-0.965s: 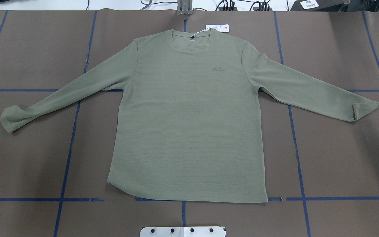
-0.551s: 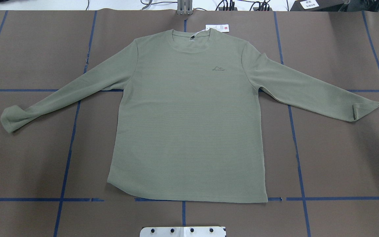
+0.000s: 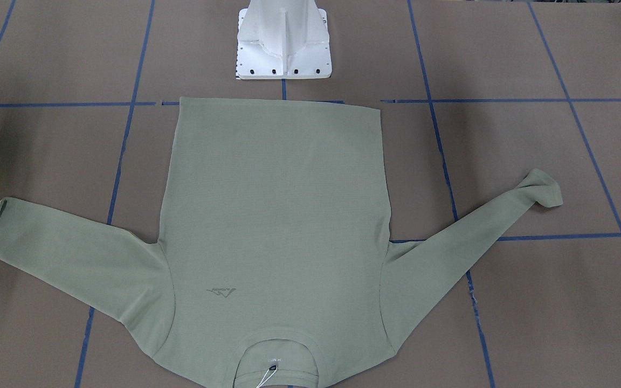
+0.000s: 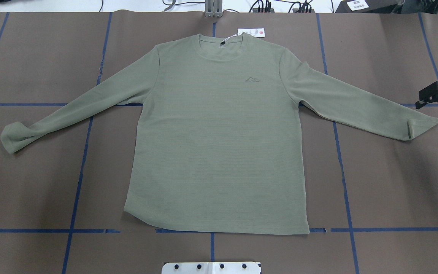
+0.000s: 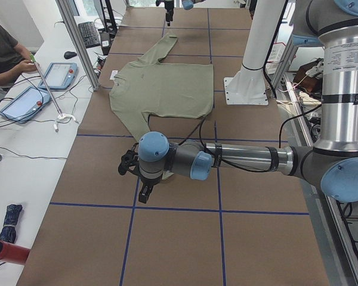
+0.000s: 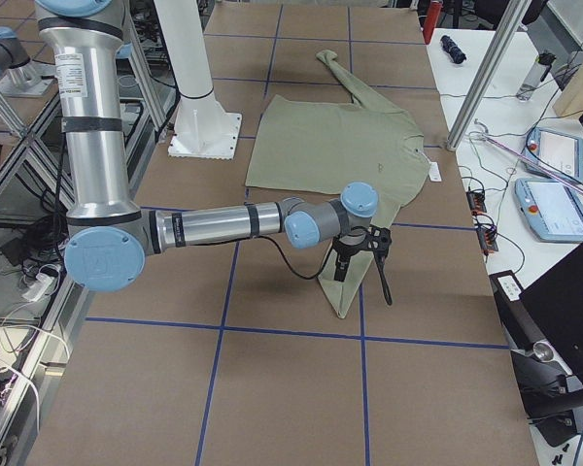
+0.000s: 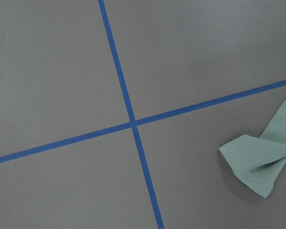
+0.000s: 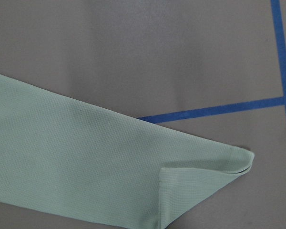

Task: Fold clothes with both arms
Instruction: 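Lower the right gripper and grasp the cuff of the sleeve nearest it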

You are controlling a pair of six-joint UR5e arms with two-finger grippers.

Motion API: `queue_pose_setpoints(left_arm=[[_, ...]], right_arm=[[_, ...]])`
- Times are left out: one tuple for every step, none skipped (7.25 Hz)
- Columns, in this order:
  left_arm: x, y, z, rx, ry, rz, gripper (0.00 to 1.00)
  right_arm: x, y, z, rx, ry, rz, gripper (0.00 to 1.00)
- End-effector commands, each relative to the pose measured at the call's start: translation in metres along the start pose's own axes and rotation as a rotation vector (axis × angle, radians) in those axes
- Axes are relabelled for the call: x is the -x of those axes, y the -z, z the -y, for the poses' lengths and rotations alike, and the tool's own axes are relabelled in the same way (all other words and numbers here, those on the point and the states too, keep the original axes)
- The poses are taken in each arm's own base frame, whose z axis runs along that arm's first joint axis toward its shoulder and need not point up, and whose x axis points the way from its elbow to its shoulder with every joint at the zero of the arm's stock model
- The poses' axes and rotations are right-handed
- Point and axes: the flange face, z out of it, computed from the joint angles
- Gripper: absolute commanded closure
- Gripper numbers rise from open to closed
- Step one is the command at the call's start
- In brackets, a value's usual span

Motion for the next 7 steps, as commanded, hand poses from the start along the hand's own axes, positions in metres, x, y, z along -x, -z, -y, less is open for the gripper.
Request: queue_pose_setpoints(left_arm=[[0.000,0.000,0.001,-0.007,-0.007,0.000,0.00],[-0.001,0.000,0.001,-0.007,-0.009,-0.001,0.00],[-0.001,0.001,0.001,-0.010,-0.009,-0.001,0.00],[0.000,-0.001,0.001,-0.006,-0.008,-0.002,0.00],[0.000,0.000,0.001,-0.008,-0.008,-0.001,0.00],[0.000,0.000,0.001,-0.009,-0.008,-0.001,0.00],[0.000,0.000,0.000,-0.007,-0.007,-0.001,0.00]], right_arm=[[0.008,-0.035,-0.008,0.007,-0.124,-0.053,0.16],[-0.004,-0.047,-0.004,0.022,-0.147,-0.071,0.26],[-0.008,-0.056,0.000,0.029,-0.152,-0.078,0.26],[-0.007,-0.063,0.002,0.033,-0.148,-0.077,0.26],[0.000,-0.064,0.007,0.032,-0.147,-0.074,0.26],[0.009,-0.071,0.011,0.038,-0.137,-0.079,0.26],[0.006,-0.080,0.018,0.049,-0.148,-0.089,0.26]])
